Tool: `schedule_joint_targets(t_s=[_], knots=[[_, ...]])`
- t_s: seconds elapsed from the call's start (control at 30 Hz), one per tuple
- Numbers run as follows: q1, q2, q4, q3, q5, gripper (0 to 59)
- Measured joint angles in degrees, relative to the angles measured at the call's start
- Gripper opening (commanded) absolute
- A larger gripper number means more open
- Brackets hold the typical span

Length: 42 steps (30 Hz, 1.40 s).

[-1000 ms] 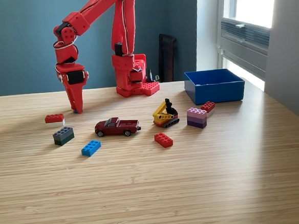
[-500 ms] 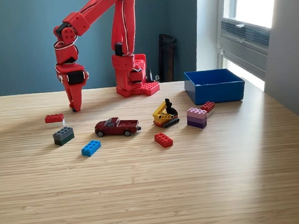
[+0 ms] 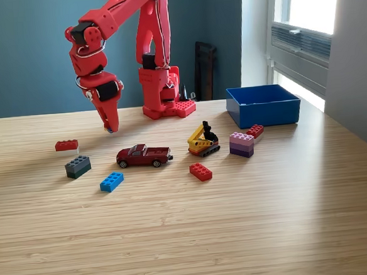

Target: Grasp a lego block and put it in the bin.

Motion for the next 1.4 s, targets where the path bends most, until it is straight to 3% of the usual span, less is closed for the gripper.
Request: schedule_joint_targets(t_s=[0.23, 0.43, 0.97, 1.17, 1.4], knots=[[-10.9, 0.0, 16.0, -17.05, 13.1, 0.0], [-23.29, 0.0, 23.29, -27.77, 24.17, 0.0], [-70.49, 0.0, 24.43, -30.32, 55.55, 0.0], [-88.07, 0.0, 24.43, -30.32, 61.88, 0.0], [-102.13, -1.67, 24.43, -30.32, 64.86, 0.0]])
